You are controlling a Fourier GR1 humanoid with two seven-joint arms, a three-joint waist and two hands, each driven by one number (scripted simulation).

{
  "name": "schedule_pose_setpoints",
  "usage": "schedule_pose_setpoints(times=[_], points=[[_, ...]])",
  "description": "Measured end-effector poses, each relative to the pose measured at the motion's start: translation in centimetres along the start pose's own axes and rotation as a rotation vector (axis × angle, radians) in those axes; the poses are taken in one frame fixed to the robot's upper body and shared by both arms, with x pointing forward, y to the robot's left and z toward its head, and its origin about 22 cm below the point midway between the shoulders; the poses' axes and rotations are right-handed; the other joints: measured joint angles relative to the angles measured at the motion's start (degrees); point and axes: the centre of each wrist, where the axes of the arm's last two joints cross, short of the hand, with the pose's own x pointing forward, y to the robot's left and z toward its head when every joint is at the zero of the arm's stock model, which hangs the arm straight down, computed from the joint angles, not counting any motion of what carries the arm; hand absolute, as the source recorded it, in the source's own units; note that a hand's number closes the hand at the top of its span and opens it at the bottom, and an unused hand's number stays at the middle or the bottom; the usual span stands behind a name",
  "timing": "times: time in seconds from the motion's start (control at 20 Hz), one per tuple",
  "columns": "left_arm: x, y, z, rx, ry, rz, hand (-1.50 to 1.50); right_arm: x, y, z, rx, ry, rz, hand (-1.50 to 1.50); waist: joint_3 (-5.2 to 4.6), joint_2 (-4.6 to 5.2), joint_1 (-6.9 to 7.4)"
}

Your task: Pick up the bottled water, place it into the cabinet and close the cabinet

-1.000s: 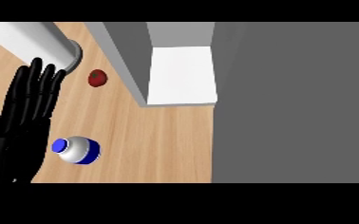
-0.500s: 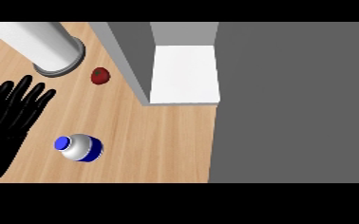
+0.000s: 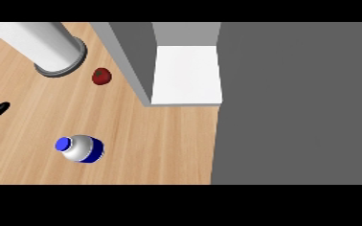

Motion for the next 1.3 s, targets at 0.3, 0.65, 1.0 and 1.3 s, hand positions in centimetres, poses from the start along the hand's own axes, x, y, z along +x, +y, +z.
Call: schedule_pose_setpoints(times=[0.3, 0.65, 1.0, 1.3], points=[[-1.4, 1.1, 0.6, 0.034, 0.082, -0.033, -1.50, 0.1, 0.5, 1.5, -0.001, 0.028, -0.011, -1.50, -0.01, 0.07, -0.33], [-5.3, 3.1, 1.6, 0.053, 0.170, -0.016, -1.50, 0.0, 1.6, 2.9, 0.009, 0.030, -0.043, -1.50, -0.05, 0.09, -0.78], [-10.8, 3.9, 0.9, 0.049, 0.284, 0.041, -1.50, 0.0, 2.0, 3.9, 0.018, 0.025, -0.054, -1.50, -0.11, 0.19, -1.41], [-15.3, 4.3, 1.0, 0.075, 0.340, 0.082, -1.50, 0.0, 2.4, 5.1, 0.010, 0.033, -0.069, -1.50, -0.16, 0.19, -1.85]])
